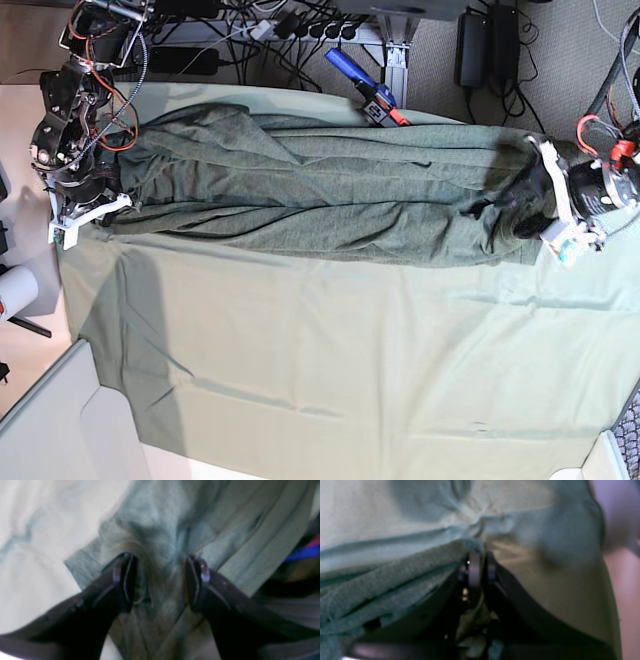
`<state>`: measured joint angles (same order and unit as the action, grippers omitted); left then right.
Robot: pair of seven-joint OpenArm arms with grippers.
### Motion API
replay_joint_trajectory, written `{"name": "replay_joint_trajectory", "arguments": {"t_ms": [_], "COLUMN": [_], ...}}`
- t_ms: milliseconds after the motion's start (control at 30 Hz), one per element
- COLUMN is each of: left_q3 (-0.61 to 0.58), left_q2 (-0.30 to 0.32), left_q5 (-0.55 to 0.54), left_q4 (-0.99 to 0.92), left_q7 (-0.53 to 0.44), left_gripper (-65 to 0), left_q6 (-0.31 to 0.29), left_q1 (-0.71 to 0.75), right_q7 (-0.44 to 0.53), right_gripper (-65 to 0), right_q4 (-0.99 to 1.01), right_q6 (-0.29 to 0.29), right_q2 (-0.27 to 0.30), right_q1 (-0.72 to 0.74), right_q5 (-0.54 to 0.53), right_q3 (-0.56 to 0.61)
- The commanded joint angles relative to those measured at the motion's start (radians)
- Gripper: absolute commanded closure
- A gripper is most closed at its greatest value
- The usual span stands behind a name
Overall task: Fold the T-shirt properly
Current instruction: 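Drag the held shirt end away from the right gripper, straightening it lengthwise, then hold both grippers on the shirt ends, keeping it stretched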
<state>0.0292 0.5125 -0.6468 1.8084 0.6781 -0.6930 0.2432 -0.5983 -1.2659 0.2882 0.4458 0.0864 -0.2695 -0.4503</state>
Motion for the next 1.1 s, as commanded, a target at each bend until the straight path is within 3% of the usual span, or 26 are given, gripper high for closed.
{"name": "replay_joint_trajectory", "arguments": {"t_ms": [0,100,233,300,467,700,933,1067], "left_q3": [0.050,0.187,0.326,0.355,0.359,0.407,0.407,0.403], "left_q2": [0.016,0.010,0.010,0.010,-0.013,-0.101,-0.118,-0.118], "left_q5": [-0.037,-0.121,-0.332,-0.390,-0.405,-0.414,-0.285,-0.268], "left_q4": [0.020,0.019,0.019,0.019,0.019,0.019,0.019,0.019], "left_q7": [-0.018,0.001,0.161,0.196,0.195,0.195,0.171,0.152], "left_gripper": [-34.8,-34.8,-34.8,-34.8,-34.8,-34.8,-34.8,-34.8], "left_q6": [-0.005,-0.005,-0.005,-0.005,-0.005,-0.005,-0.005,-0.005], "left_q1": [-0.013,-0.013,-0.004,0.018,0.113,0.220,0.259,0.258], "right_q7": [0.023,0.022,0.023,0.023,0.023,0.021,0.023,0.022], "right_gripper": [0.0,0.0,0.0,0.0,0.0,0.0,0.0,0.0], "right_q4": [-0.017,-0.017,-0.017,-0.017,-0.017,-0.017,-0.017,-0.017], "right_q6": [-0.003,-0.003,-0.003,-0.003,-0.003,-0.002,-0.003,-0.002], "right_q2": [0.022,0.021,0.021,0.021,0.016,0.017,0.016,0.016], "right_q1": [0.018,0.018,0.020,0.022,0.024,0.023,0.024,0.024], "right_q5": [-0.008,-0.027,-0.039,-0.073,-0.092,-0.089,-0.091,-0.098], "right_q3": [-0.006,-0.006,-0.006,-0.006,-0.006,-0.006,-0.006,-0.006]}}
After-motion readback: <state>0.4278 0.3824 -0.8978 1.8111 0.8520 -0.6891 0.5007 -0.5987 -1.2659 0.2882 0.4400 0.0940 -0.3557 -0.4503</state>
